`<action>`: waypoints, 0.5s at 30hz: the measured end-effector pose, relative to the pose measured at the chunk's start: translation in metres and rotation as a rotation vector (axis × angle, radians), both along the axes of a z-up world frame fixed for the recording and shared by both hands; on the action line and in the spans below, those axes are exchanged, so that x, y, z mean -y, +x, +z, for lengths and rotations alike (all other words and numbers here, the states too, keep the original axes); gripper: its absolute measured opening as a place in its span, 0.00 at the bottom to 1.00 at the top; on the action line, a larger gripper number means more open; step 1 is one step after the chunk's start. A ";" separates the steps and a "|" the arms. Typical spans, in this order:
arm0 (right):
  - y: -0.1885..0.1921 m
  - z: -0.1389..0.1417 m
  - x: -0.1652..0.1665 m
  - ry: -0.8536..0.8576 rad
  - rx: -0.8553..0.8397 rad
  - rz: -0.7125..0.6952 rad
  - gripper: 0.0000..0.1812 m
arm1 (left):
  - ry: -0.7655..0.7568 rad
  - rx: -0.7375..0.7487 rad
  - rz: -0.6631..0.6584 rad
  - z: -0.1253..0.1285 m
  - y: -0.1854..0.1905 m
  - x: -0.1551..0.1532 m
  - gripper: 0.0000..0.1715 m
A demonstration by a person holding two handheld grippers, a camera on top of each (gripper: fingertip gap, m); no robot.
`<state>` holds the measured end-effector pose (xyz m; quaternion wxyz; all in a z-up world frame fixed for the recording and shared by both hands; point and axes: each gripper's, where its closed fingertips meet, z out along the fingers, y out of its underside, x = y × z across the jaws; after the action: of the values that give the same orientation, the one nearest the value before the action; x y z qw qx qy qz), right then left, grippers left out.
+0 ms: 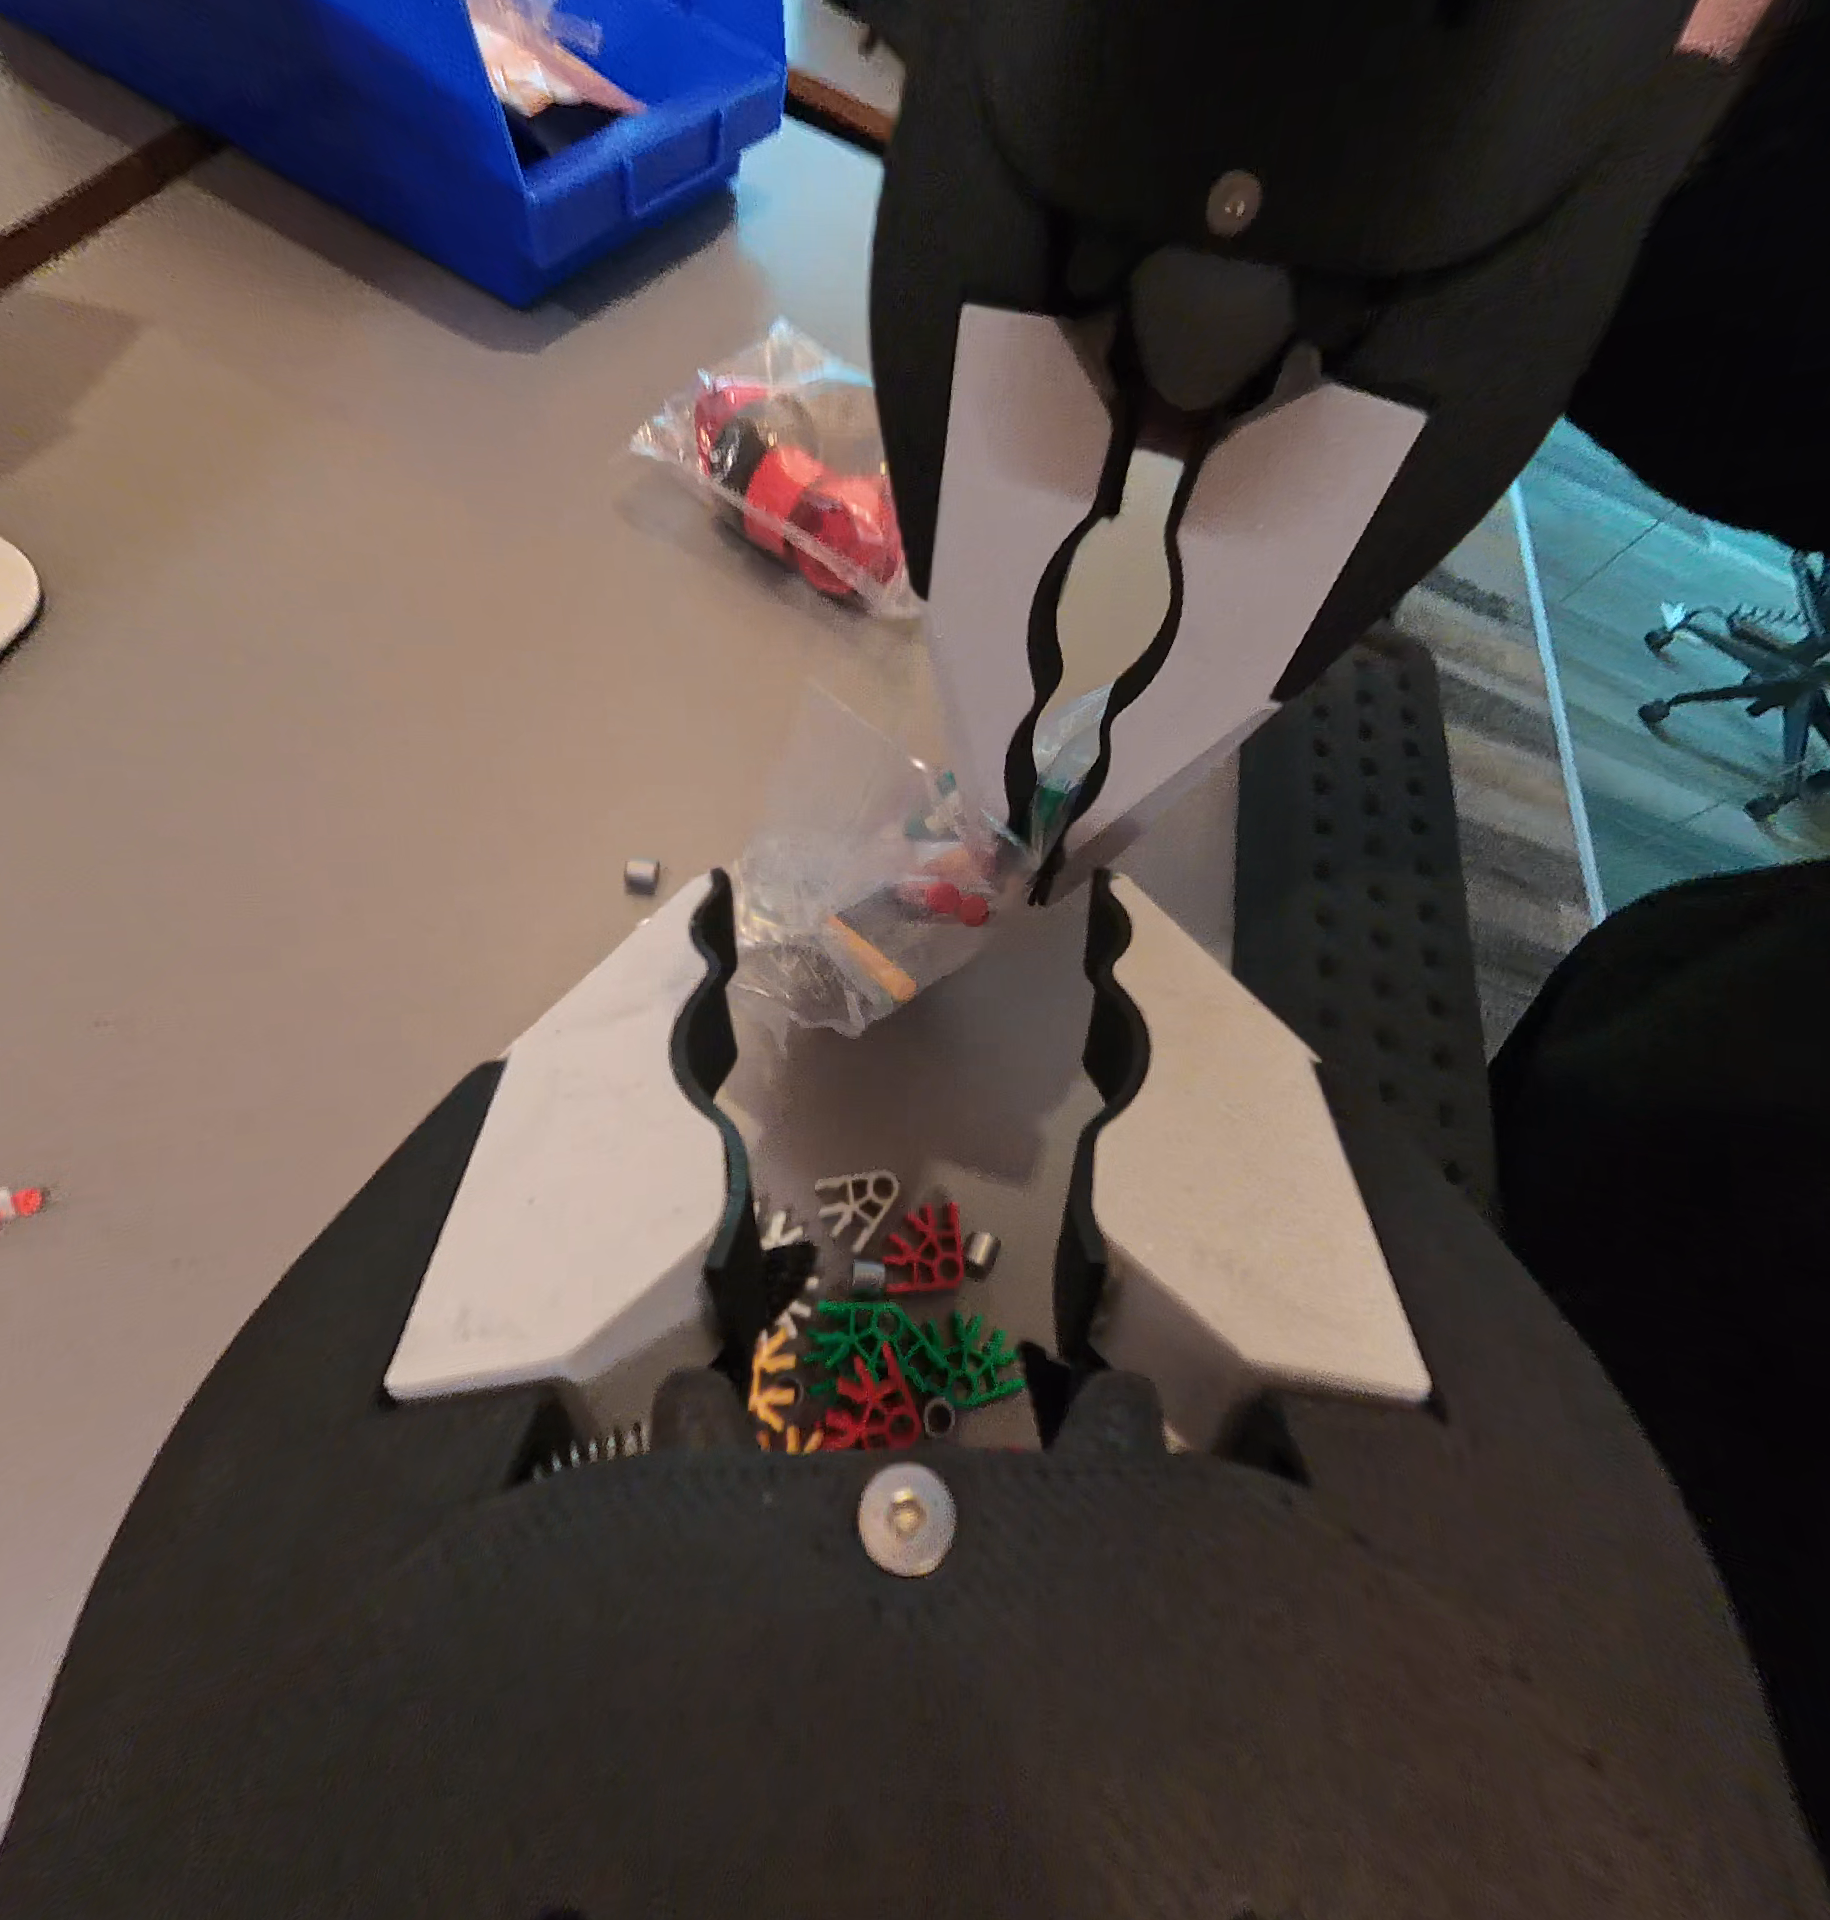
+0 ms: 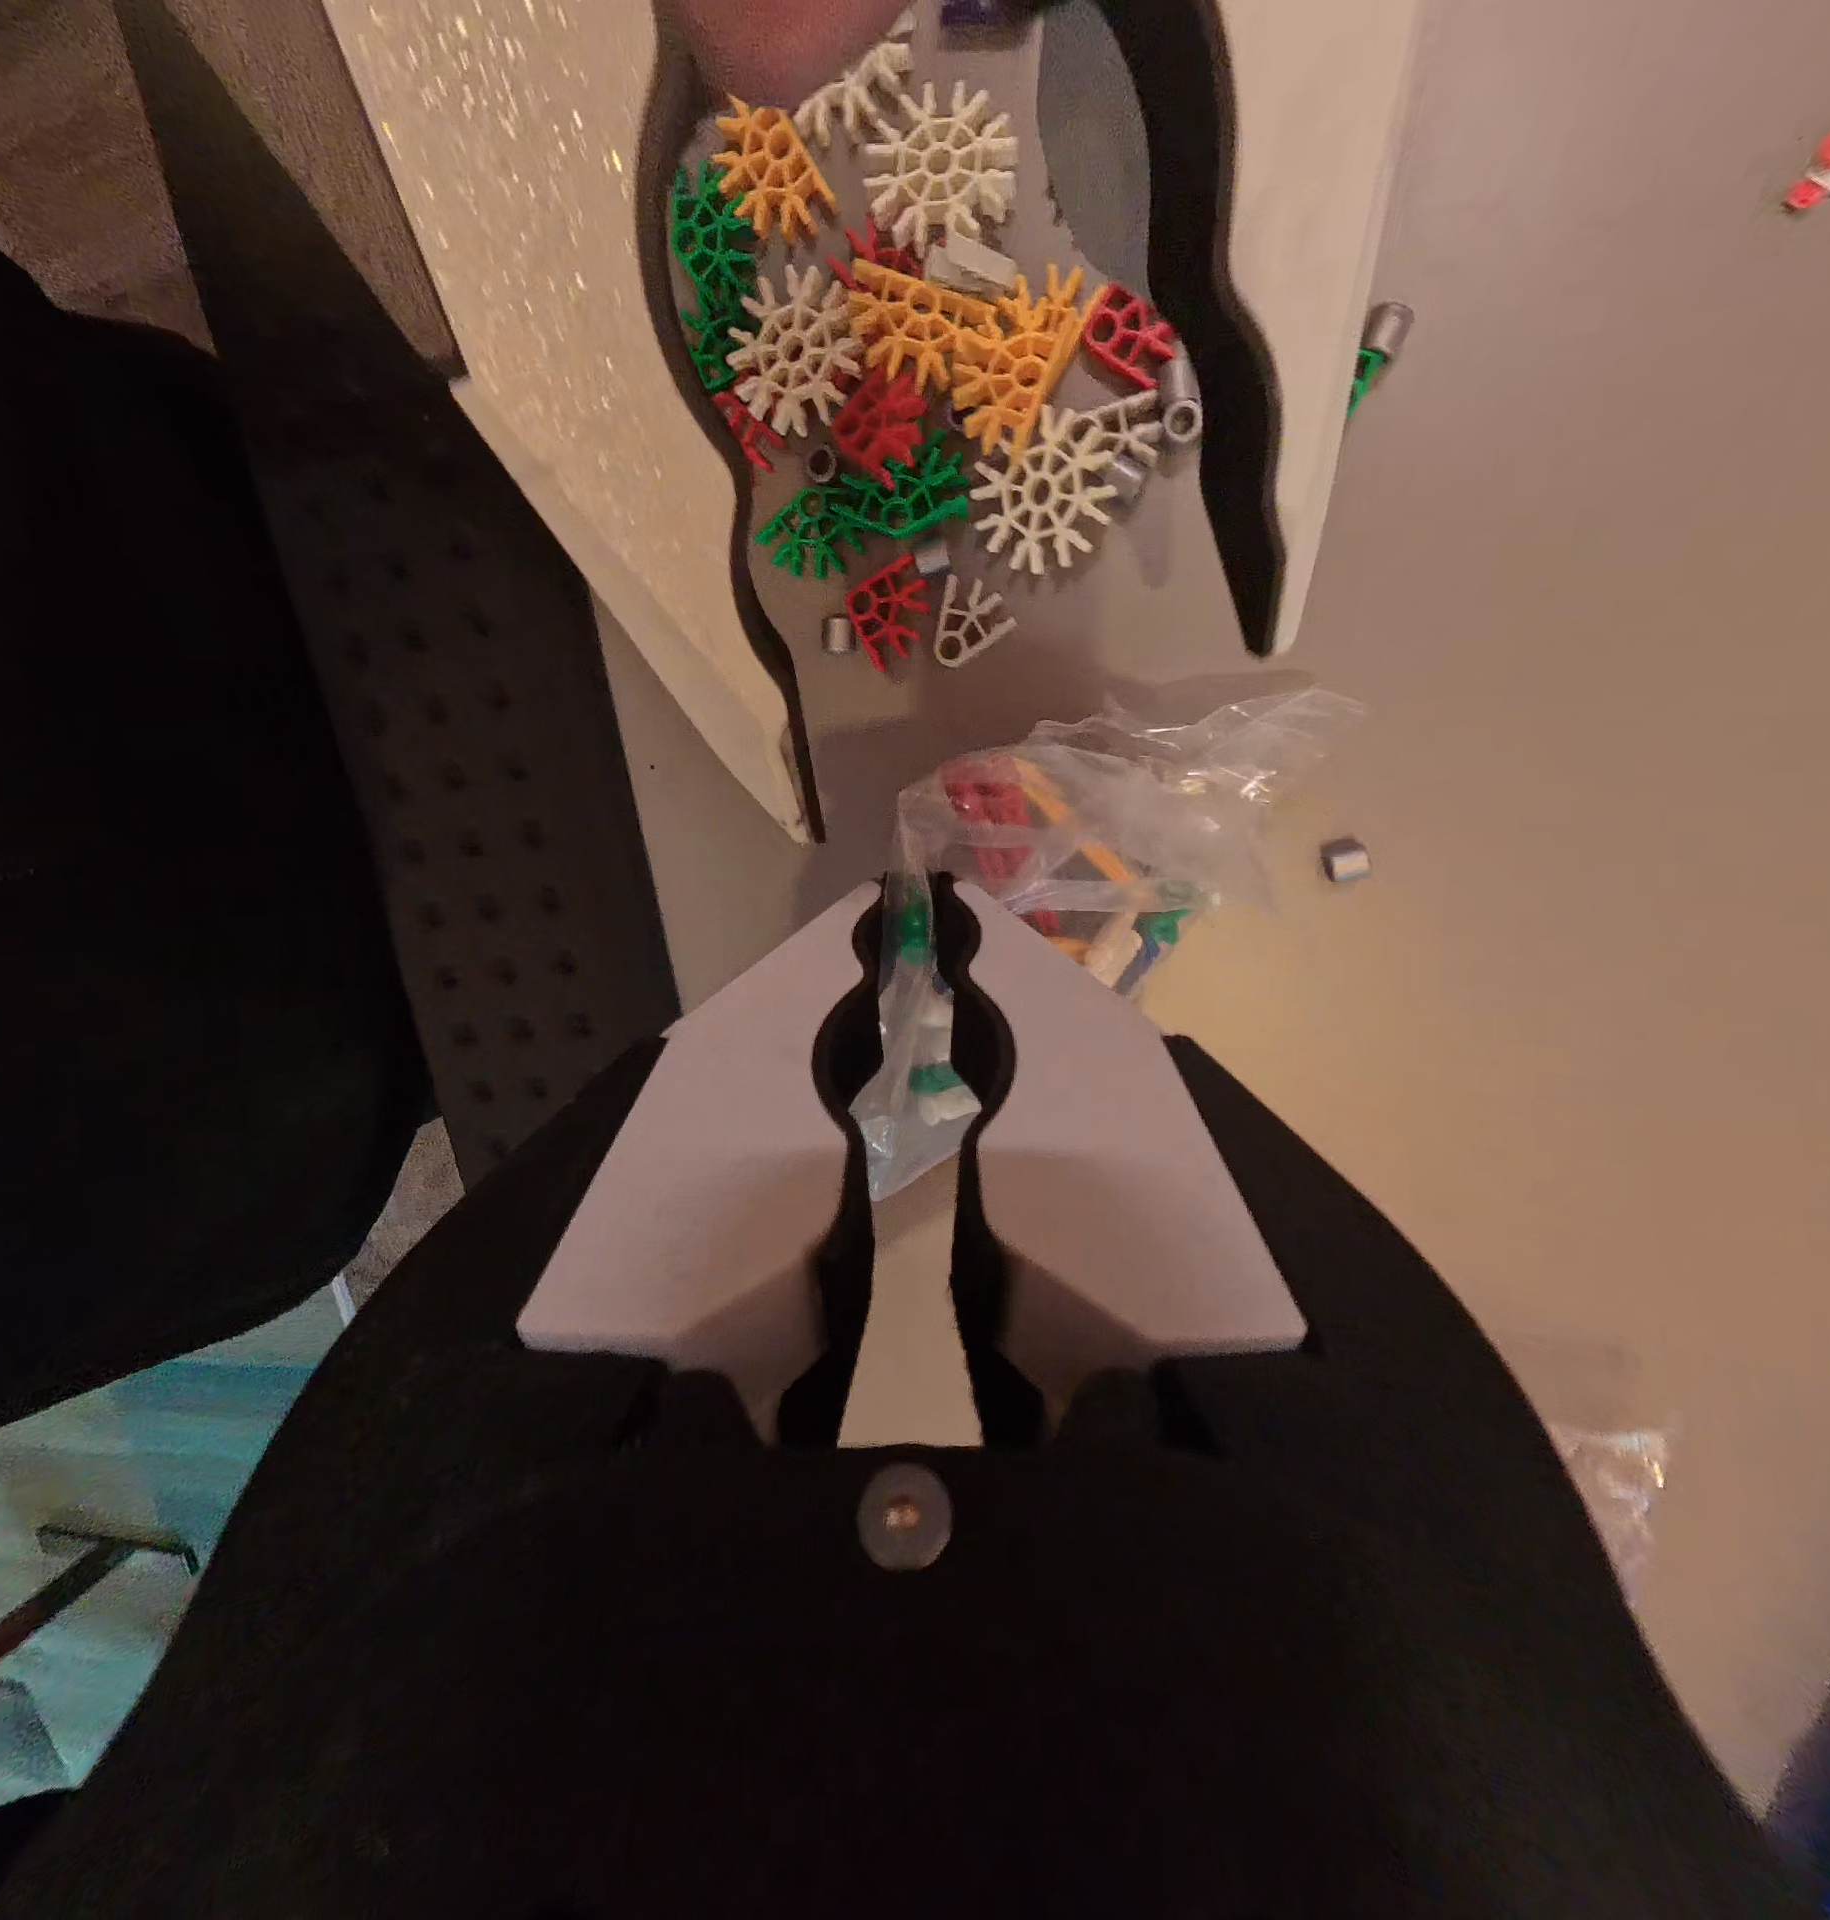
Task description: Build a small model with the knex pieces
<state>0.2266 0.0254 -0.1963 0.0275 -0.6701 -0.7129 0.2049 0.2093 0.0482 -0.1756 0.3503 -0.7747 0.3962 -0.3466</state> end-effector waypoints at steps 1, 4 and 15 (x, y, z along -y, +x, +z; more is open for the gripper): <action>-0.005 -0.004 0.002 -0.014 -0.005 0.008 0.02 | -0.001 -0.025 -0.002 -0.008 -0.002 0.003 0.34; -0.017 -0.017 0.009 -0.080 -0.020 -0.005 0.02 | -0.055 0.001 -0.041 -0.021 -0.002 0.020 0.13; 0.021 -0.023 -0.039 -0.172 -0.210 -0.366 0.18 | -0.050 -0.069 -0.015 -0.047 -0.030 0.045 0.03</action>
<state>0.2480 0.0641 -0.2193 0.0811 -0.7631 -0.5526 0.3253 0.1793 0.0034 -0.2226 0.3144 -0.7917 0.4052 -0.3321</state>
